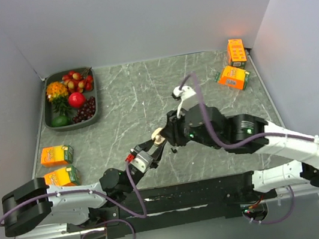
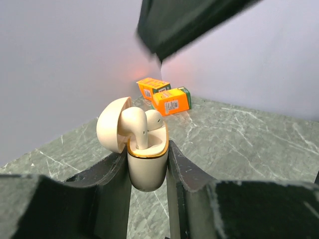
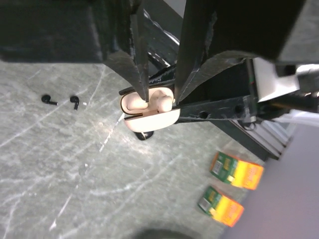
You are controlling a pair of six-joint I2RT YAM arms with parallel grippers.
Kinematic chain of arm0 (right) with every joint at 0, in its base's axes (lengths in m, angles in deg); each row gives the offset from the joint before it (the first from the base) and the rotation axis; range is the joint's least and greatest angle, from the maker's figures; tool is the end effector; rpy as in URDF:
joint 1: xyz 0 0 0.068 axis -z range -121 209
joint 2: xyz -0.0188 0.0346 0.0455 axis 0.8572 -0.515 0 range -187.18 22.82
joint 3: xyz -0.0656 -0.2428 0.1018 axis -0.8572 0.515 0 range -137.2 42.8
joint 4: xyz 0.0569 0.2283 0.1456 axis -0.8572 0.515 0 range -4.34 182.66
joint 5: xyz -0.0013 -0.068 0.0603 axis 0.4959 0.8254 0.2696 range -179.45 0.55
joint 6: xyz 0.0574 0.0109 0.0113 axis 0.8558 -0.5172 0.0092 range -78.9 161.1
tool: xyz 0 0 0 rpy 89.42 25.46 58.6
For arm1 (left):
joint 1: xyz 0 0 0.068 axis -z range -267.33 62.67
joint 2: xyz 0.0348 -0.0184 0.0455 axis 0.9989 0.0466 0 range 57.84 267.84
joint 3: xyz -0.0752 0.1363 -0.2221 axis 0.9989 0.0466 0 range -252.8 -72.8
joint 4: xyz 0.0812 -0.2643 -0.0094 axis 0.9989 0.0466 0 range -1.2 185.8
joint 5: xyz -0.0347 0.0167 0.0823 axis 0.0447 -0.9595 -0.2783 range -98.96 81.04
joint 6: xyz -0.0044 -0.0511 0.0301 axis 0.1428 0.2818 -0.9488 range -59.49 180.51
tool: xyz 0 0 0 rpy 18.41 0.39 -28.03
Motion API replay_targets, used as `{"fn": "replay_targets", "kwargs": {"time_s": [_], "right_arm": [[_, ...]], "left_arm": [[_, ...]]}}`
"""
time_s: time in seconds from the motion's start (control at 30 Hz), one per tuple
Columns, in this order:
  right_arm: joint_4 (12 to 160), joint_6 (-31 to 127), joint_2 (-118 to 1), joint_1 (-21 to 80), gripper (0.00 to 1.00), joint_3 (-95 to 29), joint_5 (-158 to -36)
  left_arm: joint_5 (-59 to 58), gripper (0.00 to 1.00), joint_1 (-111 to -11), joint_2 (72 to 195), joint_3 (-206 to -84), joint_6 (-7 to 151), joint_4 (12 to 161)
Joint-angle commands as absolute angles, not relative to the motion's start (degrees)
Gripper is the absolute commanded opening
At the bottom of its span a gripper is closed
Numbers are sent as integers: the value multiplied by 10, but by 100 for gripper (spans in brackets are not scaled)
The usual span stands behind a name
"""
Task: Insert the wireless bluetooth earbuds into the charging case
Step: Place the earbud in the charging case.
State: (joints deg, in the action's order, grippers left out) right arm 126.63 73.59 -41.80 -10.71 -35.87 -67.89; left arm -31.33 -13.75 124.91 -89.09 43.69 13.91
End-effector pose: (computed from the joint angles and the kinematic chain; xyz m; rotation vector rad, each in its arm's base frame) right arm 0.1012 0.2275 0.4204 -0.4320 2.0420 0.7423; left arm 0.0820 -0.2195 0.2375 0.5713 1.0642 -0.6463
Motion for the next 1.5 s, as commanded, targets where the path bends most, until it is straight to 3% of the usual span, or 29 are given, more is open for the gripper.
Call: {"fn": "replay_targets", "kwargs": {"time_s": [0.0, 0.1, 0.37, 0.7, 1.47], "right_arm": [[1213, 679, -375, -111, 19, -354, -677], [1219, 653, -384, -111, 0, -369, -678], [1208, 582, -423, -115, 0, -385, -737], [1143, 561, -384, -117, 0, -347, -745], [1144, 522, -441, -133, 0, -385, -797]], "left_arm": [[-311, 1, -139, 1225, -886, 451, -149], [-302, 1, -139, 1211, -881, 459, -126], [-251, 1, -139, 1173, -872, 485, -49], [-230, 1, -139, 1145, -873, 507, 40], [-232, 1, -139, 1143, -872, 513, 69]]}}
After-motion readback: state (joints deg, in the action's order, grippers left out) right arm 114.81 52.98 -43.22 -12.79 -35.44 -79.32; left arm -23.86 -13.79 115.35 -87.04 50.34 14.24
